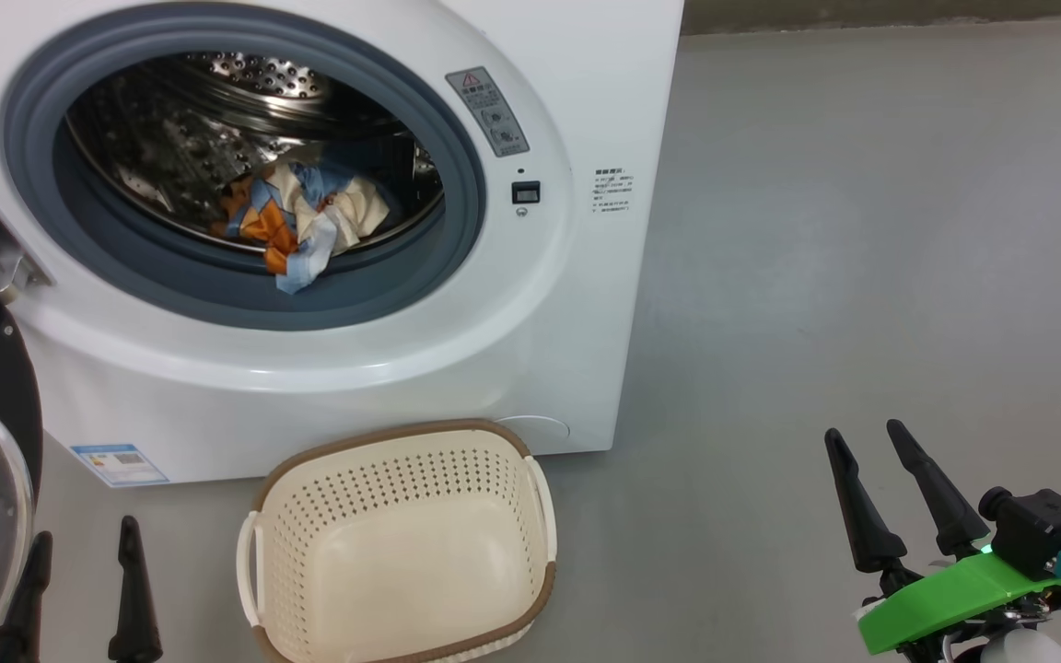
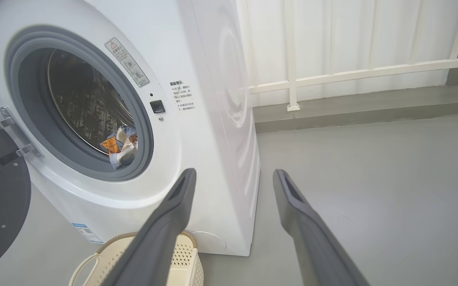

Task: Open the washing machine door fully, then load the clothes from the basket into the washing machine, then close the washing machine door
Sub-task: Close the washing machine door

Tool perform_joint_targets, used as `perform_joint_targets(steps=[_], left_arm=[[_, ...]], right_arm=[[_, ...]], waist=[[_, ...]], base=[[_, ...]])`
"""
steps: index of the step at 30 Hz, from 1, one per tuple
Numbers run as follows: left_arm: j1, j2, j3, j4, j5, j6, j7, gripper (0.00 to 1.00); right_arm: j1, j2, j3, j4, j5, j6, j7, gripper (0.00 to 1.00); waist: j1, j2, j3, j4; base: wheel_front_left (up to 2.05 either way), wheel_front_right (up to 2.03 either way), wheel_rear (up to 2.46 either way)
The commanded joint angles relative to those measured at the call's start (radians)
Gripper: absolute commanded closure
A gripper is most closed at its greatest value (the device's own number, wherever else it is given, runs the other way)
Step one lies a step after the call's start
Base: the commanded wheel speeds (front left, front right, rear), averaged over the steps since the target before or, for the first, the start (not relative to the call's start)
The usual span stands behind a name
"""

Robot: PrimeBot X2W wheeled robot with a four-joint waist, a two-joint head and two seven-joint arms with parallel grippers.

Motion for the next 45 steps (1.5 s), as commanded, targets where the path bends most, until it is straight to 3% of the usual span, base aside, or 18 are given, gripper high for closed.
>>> perform_joint_targets(steps=[1, 25, 45], left_arm=[[-0.029, 0.020, 0.032, -0.028, 0.014, 0.003, -0.006, 0.00], [-0.019, 0.014, 0.004, -0.067, 0.016, 0.001, -0.006, 0.00], [-0.028, -0.002, 0.001, -0.088, -0.021, 0.001, -0.006, 0.00]], right_arm=[[-0.013, -0.016, 0.011, -0.027, 0.002, 0.005, -0.008, 0.00], [-0.009, -0.021, 0.012, -0.028, 0.000, 0.005, -0.008, 0.00], [-0.031, -0.029, 0.041, -0.038, -0.008, 0.005, -0.008, 0.00]], waist=[[0.0000, 0.0000, 0.000, 0.001], [0.0000, 0.0000, 0.003, 0.055], [0.0000, 0.0000, 0.020, 0.197]], base=[[-0.30, 0.30, 0.00], [-0.93, 0.93, 0.00], [0.00, 0.00, 0.00]])
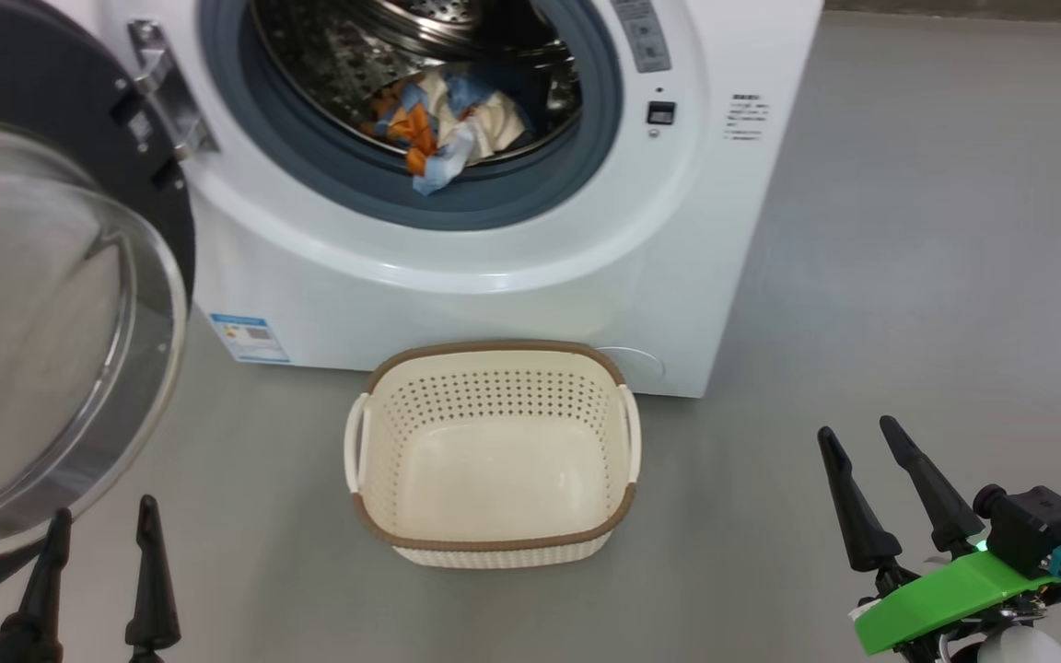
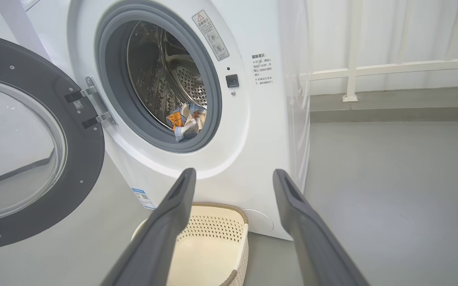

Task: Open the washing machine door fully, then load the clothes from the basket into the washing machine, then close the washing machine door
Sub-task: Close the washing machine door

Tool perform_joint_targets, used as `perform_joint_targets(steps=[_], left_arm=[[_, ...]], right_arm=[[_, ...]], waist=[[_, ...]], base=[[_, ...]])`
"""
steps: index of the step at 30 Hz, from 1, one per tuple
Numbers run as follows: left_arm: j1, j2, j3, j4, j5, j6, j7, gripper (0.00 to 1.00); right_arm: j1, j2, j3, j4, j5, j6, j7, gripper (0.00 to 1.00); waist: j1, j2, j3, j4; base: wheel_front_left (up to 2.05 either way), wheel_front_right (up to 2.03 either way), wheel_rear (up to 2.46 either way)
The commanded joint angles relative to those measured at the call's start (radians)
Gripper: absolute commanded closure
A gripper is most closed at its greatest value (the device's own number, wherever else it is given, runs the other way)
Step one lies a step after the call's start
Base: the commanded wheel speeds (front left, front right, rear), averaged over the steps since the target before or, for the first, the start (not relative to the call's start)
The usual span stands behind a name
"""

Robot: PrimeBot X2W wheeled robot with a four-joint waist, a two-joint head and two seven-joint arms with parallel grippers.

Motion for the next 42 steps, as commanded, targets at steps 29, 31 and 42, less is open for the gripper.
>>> perform_joint_targets(steps=[29, 31, 42], left_arm=[[0.015, -0.017, 0.031, -0.048, -0.073, 0.020, -0.006, 0.00], [0.016, -0.017, 0.030, -0.048, -0.074, 0.020, -0.006, 0.00], [0.031, -0.017, 0.026, -0.054, -0.079, 0.032, -0.006, 0.00]], right_arm=[[-0.065, -0.078, 0.116, -0.013, 0.007, 0.005, -0.008, 0.00], [-0.065, -0.079, 0.118, -0.012, 0.008, 0.005, -0.008, 0.00], [-0.065, -0.077, 0.133, -0.007, 0.011, 0.005, -0.008, 0.00]], waist=[[0.0000, -0.0001, -0.003, 0.324], [0.0000, -0.0001, -0.003, 0.332], [0.0000, -0.0001, -0.016, 0.390]], base=[[0.00, 0.00, 0.00], [0.00, 0.00, 0.00], [0.00, 0.00, 0.00]])
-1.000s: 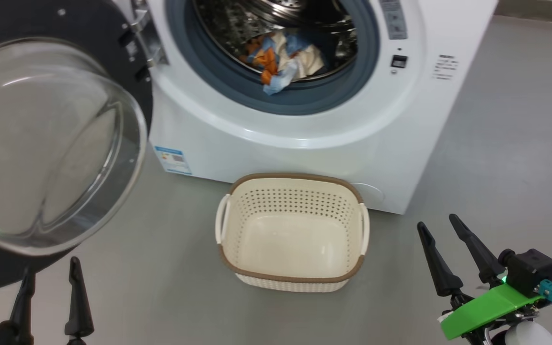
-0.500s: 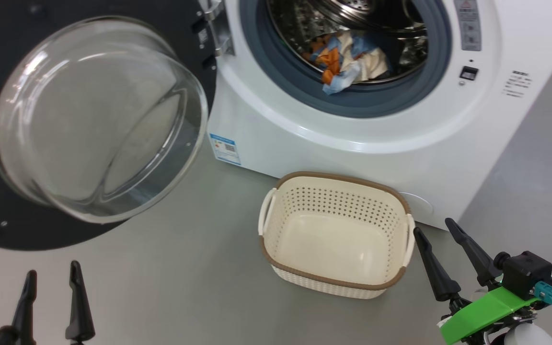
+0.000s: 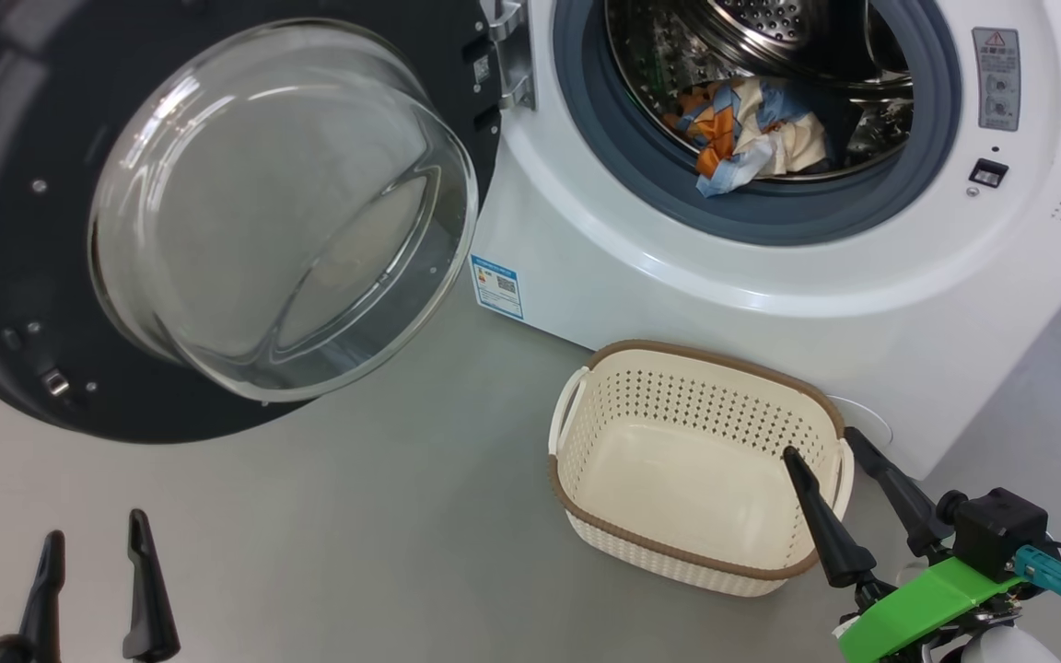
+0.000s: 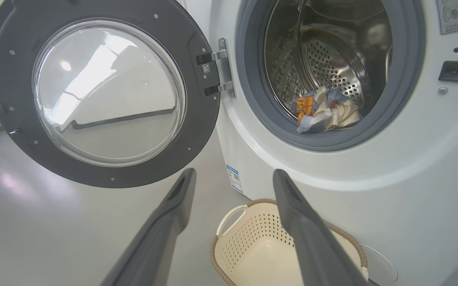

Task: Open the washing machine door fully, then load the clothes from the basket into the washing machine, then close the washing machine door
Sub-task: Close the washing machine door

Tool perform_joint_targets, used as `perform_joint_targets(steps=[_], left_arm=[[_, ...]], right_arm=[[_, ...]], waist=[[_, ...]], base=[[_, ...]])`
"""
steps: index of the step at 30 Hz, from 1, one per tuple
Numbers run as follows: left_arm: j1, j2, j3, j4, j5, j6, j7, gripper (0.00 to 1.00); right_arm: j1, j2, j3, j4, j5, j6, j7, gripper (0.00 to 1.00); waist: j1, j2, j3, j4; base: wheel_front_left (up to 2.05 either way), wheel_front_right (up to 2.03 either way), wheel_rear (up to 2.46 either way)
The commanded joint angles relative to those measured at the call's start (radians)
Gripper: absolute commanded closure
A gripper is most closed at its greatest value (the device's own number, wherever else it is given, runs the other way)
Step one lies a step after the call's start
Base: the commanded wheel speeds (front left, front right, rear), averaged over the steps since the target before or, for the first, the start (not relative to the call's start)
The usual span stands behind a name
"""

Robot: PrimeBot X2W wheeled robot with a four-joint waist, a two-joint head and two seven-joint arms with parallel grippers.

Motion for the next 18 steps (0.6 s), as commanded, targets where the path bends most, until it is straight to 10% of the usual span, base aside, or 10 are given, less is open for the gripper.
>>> perform_joint_targets(steps=[1, 18], left_arm=[[0.003, 0.011, 0.030, -0.033, -0.003, 0.005, -0.006, 0.00], [0.018, 0.011, 0.031, -0.046, -0.004, 0.012, -0.006, 0.00]], right_arm=[[-0.036, -0.016, 0.016, -0.019, 0.010, 0.005, -0.008, 0.00], [-0.027, -0.015, 0.023, -0.020, 0.014, 0.005, -0.008, 0.00]], waist=[[0.0000, 0.0000, -0.006, 0.009], [0.0000, 0.0000, -0.015, 0.032]], base=[[0.00, 0.00, 0.00], [0.00, 0.00, 0.00]])
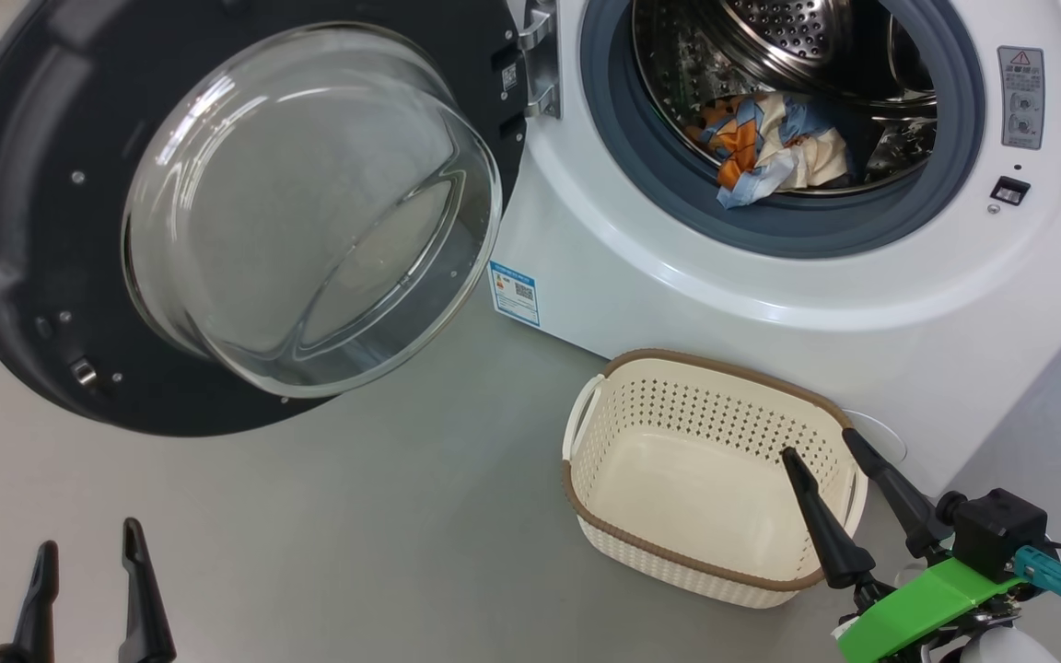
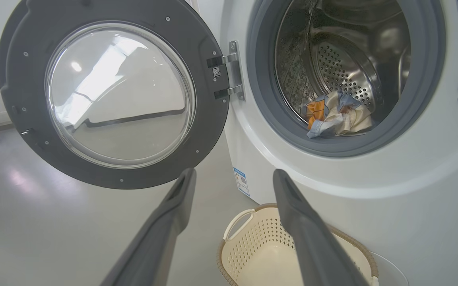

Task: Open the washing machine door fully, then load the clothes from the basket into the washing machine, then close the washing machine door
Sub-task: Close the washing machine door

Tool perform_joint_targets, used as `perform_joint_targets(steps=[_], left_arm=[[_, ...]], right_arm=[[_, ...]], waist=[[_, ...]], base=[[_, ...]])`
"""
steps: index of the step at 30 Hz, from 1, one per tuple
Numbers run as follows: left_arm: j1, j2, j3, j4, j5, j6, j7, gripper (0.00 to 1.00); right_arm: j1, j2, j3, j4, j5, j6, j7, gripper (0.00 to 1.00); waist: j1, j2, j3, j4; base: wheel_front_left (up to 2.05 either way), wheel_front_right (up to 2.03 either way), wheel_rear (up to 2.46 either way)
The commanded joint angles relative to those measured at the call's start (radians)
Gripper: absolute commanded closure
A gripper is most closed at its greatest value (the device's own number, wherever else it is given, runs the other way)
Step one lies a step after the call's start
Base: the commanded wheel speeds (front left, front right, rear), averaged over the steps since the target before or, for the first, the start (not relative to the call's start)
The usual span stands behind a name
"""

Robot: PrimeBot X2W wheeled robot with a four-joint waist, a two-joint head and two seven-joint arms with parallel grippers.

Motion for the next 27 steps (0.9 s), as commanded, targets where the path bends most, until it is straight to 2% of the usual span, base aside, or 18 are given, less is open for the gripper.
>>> perform_joint_targets(steps=[1, 6, 7, 8, 9, 18, 22, 27], left_arm=[[-0.002, 0.011, 0.030, -0.036, -0.003, 0.008, -0.006, 0.00], [-0.004, 0.011, 0.031, -0.044, -0.010, 0.009, -0.006, 0.00], [-0.007, 0.011, 0.034, -0.049, -0.012, 0.007, -0.006, 0.23], [-0.010, 0.011, 0.036, -0.055, -0.014, 0.006, -0.006, 0.66], [-0.015, 0.011, 0.039, -0.061, -0.020, 0.004, -0.006, 1.00], [-0.115, 0.032, 0.107, -0.142, -0.055, -0.024, -0.006, 1.00], [-0.193, 0.097, 0.141, -0.162, -0.126, -0.030, -0.006, 1.00], [-0.317, 0.234, 0.153, -0.141, -0.309, -0.032, 0.004, 1.00]], right_arm=[[-0.027, -0.015, 0.019, -0.021, 0.005, 0.005, -0.008, 0.00], [-0.027, -0.016, 0.019, -0.021, 0.005, 0.005, -0.008, 0.00], [-0.026, -0.017, 0.018, -0.022, 0.005, 0.005, -0.008, 0.00], [-0.027, -0.017, 0.018, -0.022, 0.005, 0.005, -0.008, 0.00], [-0.027, -0.018, 0.017, -0.022, 0.005, 0.005, -0.008, 0.00], [-0.038, -0.016, 0.024, -0.018, 0.003, 0.005, -0.008, 0.00], [-0.049, -0.017, 0.027, -0.016, 0.001, 0.005, -0.008, 0.00], [-0.066, -0.023, 0.024, -0.017, -0.001, 0.005, -0.008, 0.00]], waist=[[0.0000, 0.0000, 0.002, 0.001], [0.0000, 0.0000, 0.006, 0.007], [0.0000, 0.0000, 0.008, 0.008], [0.0000, 0.0000, 0.010, 0.008], [0.0000, 0.0000, 0.012, 0.009], [0.0000, 0.0000, 0.042, 0.020], [0.0000, 0.0000, 0.062, 0.024], [0.0000, 0.0000, 0.091, 0.027]], base=[[0.00, 0.00, 0.00], [0.00, 0.00, 0.00], [0.00, 0.00, 0.00], [0.00, 0.00, 0.00], [0.00, 0.00, 0.00], [0.00, 0.00, 0.00], [0.00, 0.00, 0.00], [0.00, 0.00, 0.00]])
